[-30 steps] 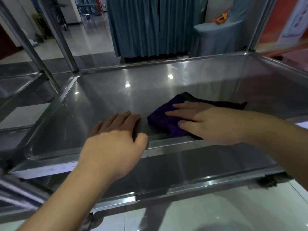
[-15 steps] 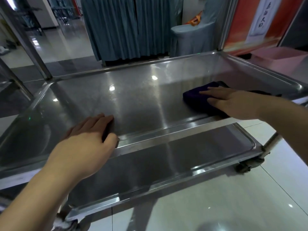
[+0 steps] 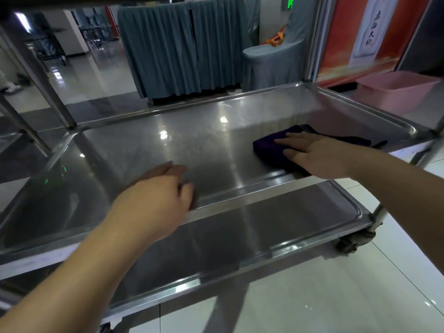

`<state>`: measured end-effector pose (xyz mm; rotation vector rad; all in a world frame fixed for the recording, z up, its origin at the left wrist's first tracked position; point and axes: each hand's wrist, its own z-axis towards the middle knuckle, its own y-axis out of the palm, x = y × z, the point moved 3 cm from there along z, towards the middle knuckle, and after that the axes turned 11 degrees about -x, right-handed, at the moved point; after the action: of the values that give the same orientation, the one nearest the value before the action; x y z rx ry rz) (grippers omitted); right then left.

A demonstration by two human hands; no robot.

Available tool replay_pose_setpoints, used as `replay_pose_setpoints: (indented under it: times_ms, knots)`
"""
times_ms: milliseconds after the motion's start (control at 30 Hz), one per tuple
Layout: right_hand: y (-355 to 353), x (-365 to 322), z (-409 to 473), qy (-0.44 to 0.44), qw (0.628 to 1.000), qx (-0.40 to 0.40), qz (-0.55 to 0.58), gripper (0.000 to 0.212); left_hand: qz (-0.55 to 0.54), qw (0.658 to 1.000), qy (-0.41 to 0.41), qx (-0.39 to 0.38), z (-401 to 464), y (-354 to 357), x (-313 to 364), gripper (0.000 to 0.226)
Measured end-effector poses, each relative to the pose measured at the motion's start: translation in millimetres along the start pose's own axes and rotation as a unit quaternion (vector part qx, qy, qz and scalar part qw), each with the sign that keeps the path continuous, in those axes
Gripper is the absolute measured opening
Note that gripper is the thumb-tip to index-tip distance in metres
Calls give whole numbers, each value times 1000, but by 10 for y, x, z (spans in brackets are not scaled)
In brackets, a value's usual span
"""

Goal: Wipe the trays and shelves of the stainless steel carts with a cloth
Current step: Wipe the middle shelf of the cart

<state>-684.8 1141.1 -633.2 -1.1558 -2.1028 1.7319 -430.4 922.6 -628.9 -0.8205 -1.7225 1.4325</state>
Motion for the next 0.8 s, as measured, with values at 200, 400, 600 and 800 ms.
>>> replay_pose_setpoints:
  times_ms: [200,400,600,800]
  knots:
    - [27,103,113,-15,999,-3,-34,74,-28,997,64,-23,285,131,943,58]
    - [17,71,94,-9,999,4,-43,62,-19,997,68,-7,538,212,1358,55]
    - [18,19,20,-7,999,18,-43,53,-12,999,49,-8,740,203,1387,54]
    - [-31,215,52,-2,999,13,-35,54,-7,998,21,-66,808,289,1340,71]
